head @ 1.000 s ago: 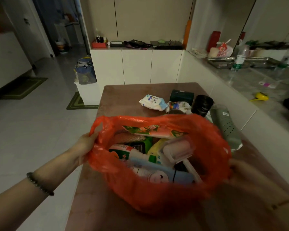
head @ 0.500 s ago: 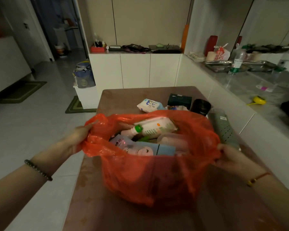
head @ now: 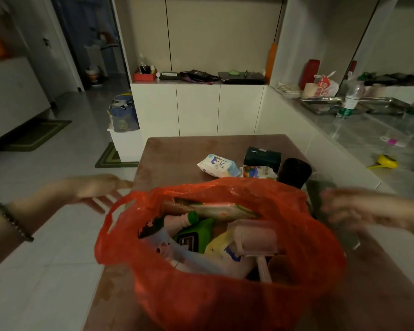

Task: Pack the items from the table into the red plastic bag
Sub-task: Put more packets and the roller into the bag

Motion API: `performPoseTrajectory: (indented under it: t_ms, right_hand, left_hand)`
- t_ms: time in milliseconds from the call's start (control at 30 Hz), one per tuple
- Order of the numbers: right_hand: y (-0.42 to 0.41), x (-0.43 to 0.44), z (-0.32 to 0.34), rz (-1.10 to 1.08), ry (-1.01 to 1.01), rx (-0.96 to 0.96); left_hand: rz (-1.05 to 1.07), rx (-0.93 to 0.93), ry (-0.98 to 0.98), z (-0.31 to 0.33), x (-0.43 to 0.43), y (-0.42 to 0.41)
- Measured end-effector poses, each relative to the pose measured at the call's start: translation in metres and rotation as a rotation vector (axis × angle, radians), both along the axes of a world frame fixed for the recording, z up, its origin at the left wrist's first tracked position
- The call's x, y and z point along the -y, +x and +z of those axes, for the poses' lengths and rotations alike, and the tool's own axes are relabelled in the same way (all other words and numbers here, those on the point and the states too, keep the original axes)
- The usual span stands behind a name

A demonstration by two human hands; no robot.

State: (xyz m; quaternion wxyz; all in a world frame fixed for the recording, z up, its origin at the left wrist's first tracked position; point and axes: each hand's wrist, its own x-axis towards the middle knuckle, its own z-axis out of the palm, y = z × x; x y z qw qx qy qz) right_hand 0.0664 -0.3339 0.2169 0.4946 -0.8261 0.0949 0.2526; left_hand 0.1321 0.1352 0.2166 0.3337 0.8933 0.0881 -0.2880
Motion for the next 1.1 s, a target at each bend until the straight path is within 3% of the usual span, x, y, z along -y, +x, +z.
performPoseTrajectory:
  t_ms: [100, 200, 400, 600, 733, 867, 1100]
  right_hand:
    - [0.053, -0.018, 0.031, -0.029, 0.058, 0.216]
    - [0.132, -0.053, 0.026, -0.009, 0.026, 0.317]
    - [0.271, -0.109, -0.053, 0.271, -0.318, 0.348]
    - [0.359, -0.119, -0.161, 0.424, -0.577, 0.223]
    - [0.38, -0.124, -0.205, 0.47, -0.658, 0.186]
    - [0.379, -0.13, -0.216, 0.357, -0.657, 0.35]
    - [0.321, -0.142, -0.134, 0.21, -0.414, 0.705]
  left_hand:
    - [0.041, 0.251, 0.032, 0.007, 0.02, 0.049]
    - [0.044, 0.365, -0.123, 0.004, 0.065, 0.098]
    - [0.119, 0.216, -0.327, -0.065, 0.15, 0.207]
    - [0.258, 0.039, -0.431, -0.151, 0.192, 0.291]
    - [0.449, 0.03, -0.425, -0.198, 0.199, 0.321]
    - [0.59, 0.056, -0.479, -0.213, 0.201, 0.321]
    - [0.787, 0.077, -0.877, -0.15, 0.19, 0.282]
